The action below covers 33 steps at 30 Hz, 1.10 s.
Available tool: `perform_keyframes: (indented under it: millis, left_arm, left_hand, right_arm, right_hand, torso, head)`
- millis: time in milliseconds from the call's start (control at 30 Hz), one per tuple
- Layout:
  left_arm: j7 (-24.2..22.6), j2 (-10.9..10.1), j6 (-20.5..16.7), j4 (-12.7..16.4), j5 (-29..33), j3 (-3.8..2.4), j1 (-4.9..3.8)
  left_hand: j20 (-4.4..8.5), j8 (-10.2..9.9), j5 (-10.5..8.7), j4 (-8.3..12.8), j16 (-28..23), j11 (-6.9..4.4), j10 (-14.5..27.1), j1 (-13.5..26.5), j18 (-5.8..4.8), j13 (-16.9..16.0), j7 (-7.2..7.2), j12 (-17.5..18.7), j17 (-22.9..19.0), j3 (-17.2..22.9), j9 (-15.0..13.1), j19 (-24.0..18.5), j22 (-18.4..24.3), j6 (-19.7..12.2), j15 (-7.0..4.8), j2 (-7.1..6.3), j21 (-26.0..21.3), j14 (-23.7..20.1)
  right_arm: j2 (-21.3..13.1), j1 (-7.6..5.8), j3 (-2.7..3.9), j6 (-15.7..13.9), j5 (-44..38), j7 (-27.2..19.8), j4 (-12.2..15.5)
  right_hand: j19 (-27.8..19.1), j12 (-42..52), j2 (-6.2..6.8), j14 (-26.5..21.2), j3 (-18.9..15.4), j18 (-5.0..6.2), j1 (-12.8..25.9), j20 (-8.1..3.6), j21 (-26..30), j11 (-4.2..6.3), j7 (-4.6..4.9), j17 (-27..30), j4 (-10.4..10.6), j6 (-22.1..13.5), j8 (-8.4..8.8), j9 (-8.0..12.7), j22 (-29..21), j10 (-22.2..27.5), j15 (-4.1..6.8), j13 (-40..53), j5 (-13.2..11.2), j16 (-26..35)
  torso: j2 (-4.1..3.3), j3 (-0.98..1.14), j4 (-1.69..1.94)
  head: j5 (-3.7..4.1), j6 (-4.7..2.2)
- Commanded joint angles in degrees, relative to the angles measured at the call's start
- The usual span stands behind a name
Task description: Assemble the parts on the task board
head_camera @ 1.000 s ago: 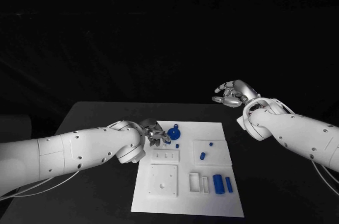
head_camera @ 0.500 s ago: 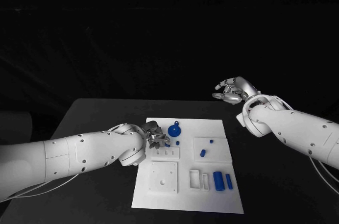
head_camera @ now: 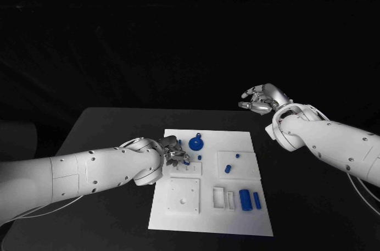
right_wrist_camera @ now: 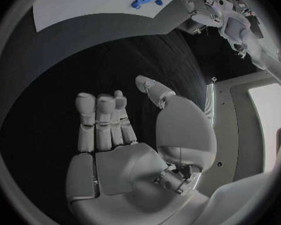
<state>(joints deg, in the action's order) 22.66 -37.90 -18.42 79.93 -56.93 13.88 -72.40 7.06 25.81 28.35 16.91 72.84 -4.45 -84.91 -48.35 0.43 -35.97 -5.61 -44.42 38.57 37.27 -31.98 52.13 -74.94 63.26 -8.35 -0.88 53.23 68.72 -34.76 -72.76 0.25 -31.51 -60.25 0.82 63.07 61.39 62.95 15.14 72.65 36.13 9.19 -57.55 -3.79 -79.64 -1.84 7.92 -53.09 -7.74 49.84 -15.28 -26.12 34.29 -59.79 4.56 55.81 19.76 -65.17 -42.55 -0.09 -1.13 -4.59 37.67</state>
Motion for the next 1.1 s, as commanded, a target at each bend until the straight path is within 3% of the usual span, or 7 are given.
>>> perform_keyframes:
  millis: [33, 633, 1100]
  left_arm:
    - [0.6, 0.3, 2.8, 0.0, -3.9, -0.02, 0.27]
    - [1.0, 0.2, 3.9, -0.2, -4.1, -0.03, 1.04]
    - [0.4, 0.2, 2.0, 0.2, -3.7, -0.04, 1.37]
  left_hand:
    - [7.62, 0.2, 0.47, -0.1, 0.3, -2.62, 2.4, 0.3, 0.24, 0.0, 6.88, -0.4, -0.1, 0.4, -15.1, -0.2, -1.0, 8.2, -0.97, 0.38, 0.3, 0.3]
    - [7.57, 0.1, 0.26, -0.1, 0.5, -2.51, 2.7, 0.4, 0.26, 0.2, 6.8, -0.7, -0.4, 0.4, -15.4, -0.4, -0.9, 8.0, -0.87, 0.65, 0.5, 0.0]
    - [7.52, 0.1, -0.24, -0.2, 0.5, -2.47, 2.9, 0.6, 0.29, 0.5, 6.75, -1.0, -0.7, 0.4, -15.6, -0.4, -0.9, 7.9, -0.87, 0.85, 0.7, -0.1]
  right_arm:
    - [0.0, -0.03, 0.03, 1.0, 0.0, -0.4, 0.0]
    - [0.1, -0.03, 0.03, 1.5, -0.4, 0.0, -0.1]
    - [0.1, -0.03, 0.03, 1.5, -0.4, 0.0, -0.1]
  right_hand:
    - [-0.3, 0.1, -0.65, 0.0, -0.3, 5.81, 0.1, -0.04, 0.2, -0.03, 0.49, -0.1, 0.0, -0.2, 0.12, -0.1, 0.1, 0.4, -0.09, -0.1, 0.3, 0.3]
    - [-0.3, 0.2, -0.76, 0.0, -0.5, 5.81, 0.2, -0.08, 0.2, -0.04, 0.5, -0.1, -0.1, -0.3, 0.14, -0.1, 0.1, 0.5, -0.1, -0.2, 0.7, 0.3]
    - [-0.2, 0.3, -0.88, 0.1, -0.7, 5.81, 0.3, -0.11, 0.2, -0.03, 0.49, -0.2, -0.1, -0.2, 0.09, -0.1, 0.2, 0.4, -0.09, -0.2, 0.9, 0.3]
  torso:
    - [0.0, -0.05, -0.04]
    - [0.04, -0.08, 0.04]
    - [0.03, -0.09, 0.0]
  head:
    - [-0.03, 0.19]
    - [0.15, 0.46]
    - [0.21, 0.4]
